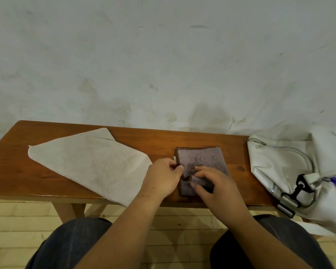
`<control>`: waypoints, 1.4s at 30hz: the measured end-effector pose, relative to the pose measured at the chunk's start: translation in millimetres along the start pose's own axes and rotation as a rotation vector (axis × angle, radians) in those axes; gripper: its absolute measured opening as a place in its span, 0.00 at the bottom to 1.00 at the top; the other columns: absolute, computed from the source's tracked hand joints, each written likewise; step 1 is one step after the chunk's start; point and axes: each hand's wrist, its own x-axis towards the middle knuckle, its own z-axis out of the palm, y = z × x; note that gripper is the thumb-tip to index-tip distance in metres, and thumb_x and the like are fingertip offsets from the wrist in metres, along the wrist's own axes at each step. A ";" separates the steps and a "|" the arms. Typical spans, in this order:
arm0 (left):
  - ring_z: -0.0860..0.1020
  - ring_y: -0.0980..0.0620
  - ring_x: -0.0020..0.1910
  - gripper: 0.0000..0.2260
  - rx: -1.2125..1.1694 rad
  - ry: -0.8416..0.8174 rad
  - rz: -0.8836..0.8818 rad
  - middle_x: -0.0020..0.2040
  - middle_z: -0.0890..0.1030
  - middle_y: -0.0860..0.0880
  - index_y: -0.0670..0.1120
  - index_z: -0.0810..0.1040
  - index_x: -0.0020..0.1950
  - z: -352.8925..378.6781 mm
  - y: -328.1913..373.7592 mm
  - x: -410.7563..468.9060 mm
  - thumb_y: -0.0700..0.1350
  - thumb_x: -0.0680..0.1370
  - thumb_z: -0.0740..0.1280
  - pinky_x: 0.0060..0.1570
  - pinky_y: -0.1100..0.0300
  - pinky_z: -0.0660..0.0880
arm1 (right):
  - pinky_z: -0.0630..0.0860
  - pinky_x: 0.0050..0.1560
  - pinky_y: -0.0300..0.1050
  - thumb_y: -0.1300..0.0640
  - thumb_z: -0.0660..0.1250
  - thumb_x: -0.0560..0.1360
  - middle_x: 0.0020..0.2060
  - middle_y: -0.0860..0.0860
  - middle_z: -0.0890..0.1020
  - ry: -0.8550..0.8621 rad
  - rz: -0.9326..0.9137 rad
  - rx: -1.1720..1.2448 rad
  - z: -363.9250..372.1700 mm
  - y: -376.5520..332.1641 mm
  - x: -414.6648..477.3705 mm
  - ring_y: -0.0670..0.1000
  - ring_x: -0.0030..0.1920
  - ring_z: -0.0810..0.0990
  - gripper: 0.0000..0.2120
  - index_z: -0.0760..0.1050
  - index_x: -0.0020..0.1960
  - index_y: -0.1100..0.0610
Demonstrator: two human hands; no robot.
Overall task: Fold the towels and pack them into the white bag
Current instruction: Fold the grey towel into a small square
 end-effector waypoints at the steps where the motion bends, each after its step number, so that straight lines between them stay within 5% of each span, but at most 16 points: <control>1: 0.78 0.57 0.55 0.16 -0.007 0.005 -0.005 0.61 0.82 0.53 0.51 0.78 0.67 0.6 0.4 0.5 0.55 0.81 0.65 0.51 0.66 0.73 | 0.70 0.65 0.30 0.52 0.73 0.76 0.61 0.37 0.80 0.020 0.011 0.028 -1.3 0.2 0.3 0.34 0.65 0.74 0.08 0.82 0.55 0.46; 7: 0.80 0.56 0.55 0.17 -0.067 -0.014 -0.031 0.56 0.83 0.54 0.52 0.78 0.66 4.8 2.6 5.7 0.57 0.80 0.66 0.54 0.61 0.77 | 0.74 0.60 0.30 0.52 0.73 0.76 0.55 0.36 0.82 0.094 0.047 0.131 -6.4 4.6 1.0 0.32 0.59 0.77 0.09 0.84 0.56 0.47; 12: 0.75 0.61 0.48 0.15 -0.105 0.026 0.018 0.58 0.78 0.56 0.54 0.72 0.66 7.8 8.5 7.0 0.49 0.81 0.68 0.37 0.74 0.67 | 0.69 0.70 0.36 0.51 0.74 0.75 0.63 0.38 0.80 0.048 -0.008 0.052 -3.4 6.0 0.6 0.35 0.69 0.72 0.10 0.85 0.57 0.44; 20: 0.76 0.58 0.56 0.14 -0.074 0.089 0.105 0.56 0.76 0.58 0.56 0.73 0.64 14.3 7.1 10.9 0.42 0.81 0.67 0.41 0.76 0.68 | 0.62 0.78 0.54 0.51 0.75 0.74 0.72 0.41 0.73 -0.060 -0.004 -0.132 0.6 14.8 0.6 0.42 0.76 0.63 0.18 0.81 0.62 0.38; 25: 0.75 0.55 0.65 0.18 -0.009 0.099 0.137 0.67 0.76 0.55 0.55 0.74 0.71 14.7 6.7 11.6 0.41 0.82 0.66 0.59 0.66 0.71 | 0.59 0.79 0.57 0.45 0.72 0.75 0.74 0.40 0.70 -0.090 -0.002 -0.137 -1.1 14.2 0.8 0.41 0.77 0.59 0.17 0.79 0.63 0.35; 29: 0.74 0.54 0.66 0.20 0.033 0.119 0.177 0.70 0.74 0.54 0.55 0.72 0.74 18.1 1.9 15.0 0.42 0.82 0.65 0.67 0.57 0.73 | 0.42 0.79 0.46 0.26 0.58 0.73 0.76 0.33 0.60 -0.179 0.047 -0.211 -7.9 3.7 -0.2 0.37 0.79 0.49 0.27 0.72 0.69 0.32; 33: 0.68 0.54 0.70 0.22 0.140 0.135 0.214 0.72 0.69 0.53 0.53 0.68 0.77 21.5 -4.7 16.4 0.44 0.83 0.65 0.70 0.58 0.68 | 0.38 0.78 0.47 0.34 0.48 0.81 0.80 0.37 0.51 -0.060 0.136 -0.226 -12.8 5.3 3.4 0.39 0.80 0.41 0.24 0.63 0.75 0.32; 37: 0.61 0.52 0.73 0.22 0.326 0.200 0.358 0.77 0.62 0.52 0.52 0.63 0.79 22.3 2.9 9.4 0.52 0.85 0.57 0.72 0.56 0.64 | 0.39 0.80 0.53 0.37 0.42 0.83 0.80 0.42 0.37 -0.161 0.288 -0.331 -11.1 17.8 3.2 0.48 0.80 0.33 0.26 0.44 0.80 0.35; 42: 0.42 0.51 0.81 0.28 0.574 -0.065 0.374 0.83 0.41 0.51 0.51 0.42 0.83 44.5 -1.0 -3.1 0.58 0.85 0.47 0.79 0.50 0.45 | 0.40 0.79 0.56 0.35 0.45 0.83 0.80 0.43 0.33 -0.218 0.338 -0.375 -6.7 22.4 0.9 0.51 0.80 0.32 0.30 0.37 0.80 0.35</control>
